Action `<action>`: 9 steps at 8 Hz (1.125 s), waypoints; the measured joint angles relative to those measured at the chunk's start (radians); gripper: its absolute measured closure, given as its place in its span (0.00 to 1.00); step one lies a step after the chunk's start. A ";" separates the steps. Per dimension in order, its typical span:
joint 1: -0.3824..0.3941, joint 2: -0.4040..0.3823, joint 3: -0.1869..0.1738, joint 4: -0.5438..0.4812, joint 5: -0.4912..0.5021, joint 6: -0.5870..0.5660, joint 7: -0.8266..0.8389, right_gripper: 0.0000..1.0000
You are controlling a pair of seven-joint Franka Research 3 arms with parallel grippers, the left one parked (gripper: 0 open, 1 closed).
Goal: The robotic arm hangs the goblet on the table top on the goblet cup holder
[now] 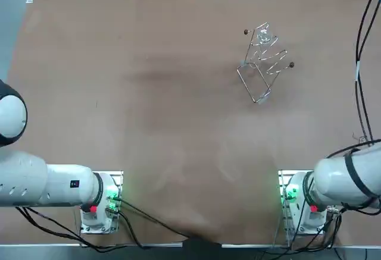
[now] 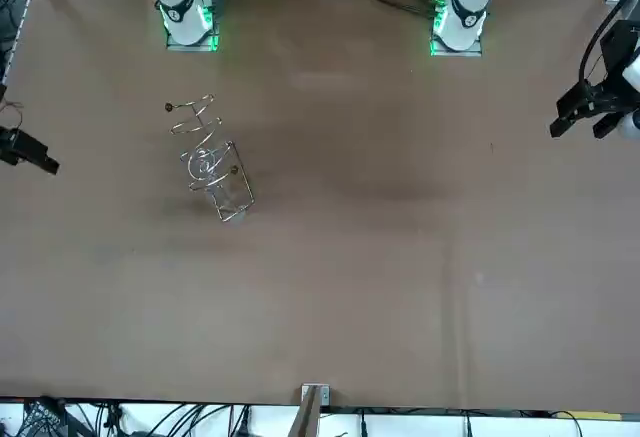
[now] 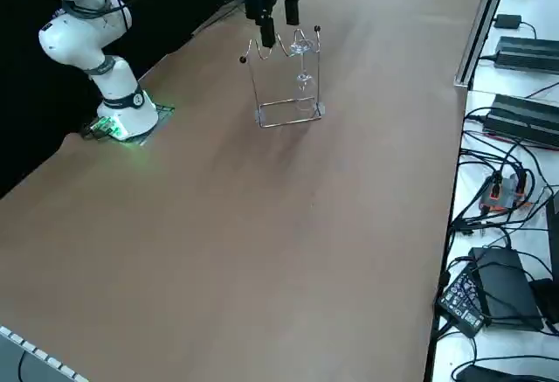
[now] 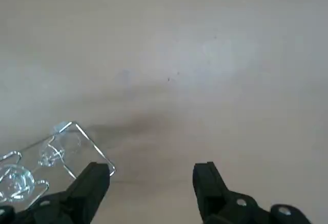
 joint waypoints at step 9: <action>-0.002 -0.027 0.002 -0.029 0.009 -0.089 0.002 0.00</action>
